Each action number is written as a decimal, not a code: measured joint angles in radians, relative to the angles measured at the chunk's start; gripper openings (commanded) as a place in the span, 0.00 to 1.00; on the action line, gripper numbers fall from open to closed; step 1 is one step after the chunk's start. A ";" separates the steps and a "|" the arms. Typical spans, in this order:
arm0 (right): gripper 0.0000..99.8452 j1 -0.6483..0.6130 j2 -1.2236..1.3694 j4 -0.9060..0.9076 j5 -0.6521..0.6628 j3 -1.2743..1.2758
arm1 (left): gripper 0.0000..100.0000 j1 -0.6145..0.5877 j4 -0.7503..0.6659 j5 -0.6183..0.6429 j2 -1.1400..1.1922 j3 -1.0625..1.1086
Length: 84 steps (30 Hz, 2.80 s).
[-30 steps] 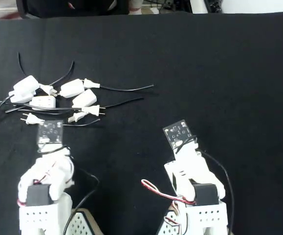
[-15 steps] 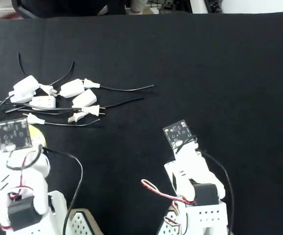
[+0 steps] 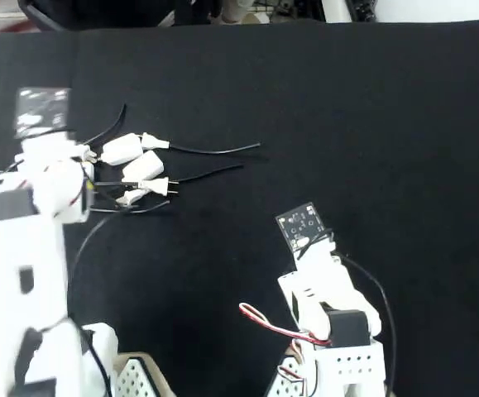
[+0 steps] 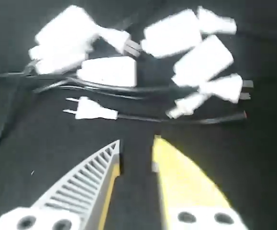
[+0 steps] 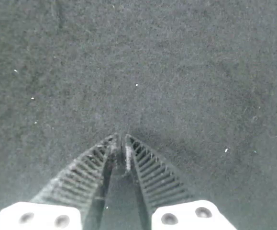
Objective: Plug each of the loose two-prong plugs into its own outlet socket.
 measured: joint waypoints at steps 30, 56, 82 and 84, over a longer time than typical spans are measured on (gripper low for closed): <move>0.01 0.000 0.000 0.006 0.000 0.000 | 0.25 0.064 -0.123 -0.690 0.974 -0.690; 0.01 0.000 0.000 0.006 0.000 0.000 | 0.24 0.075 -0.123 -0.783 1.154 -0.829; 0.01 0.000 0.000 0.006 0.000 0.000 | 0.32 0.092 -0.015 -0.832 1.185 -1.014; 0.01 0.000 0.000 0.006 0.000 0.000 | 0.32 0.092 -0.046 -0.853 1.200 -1.014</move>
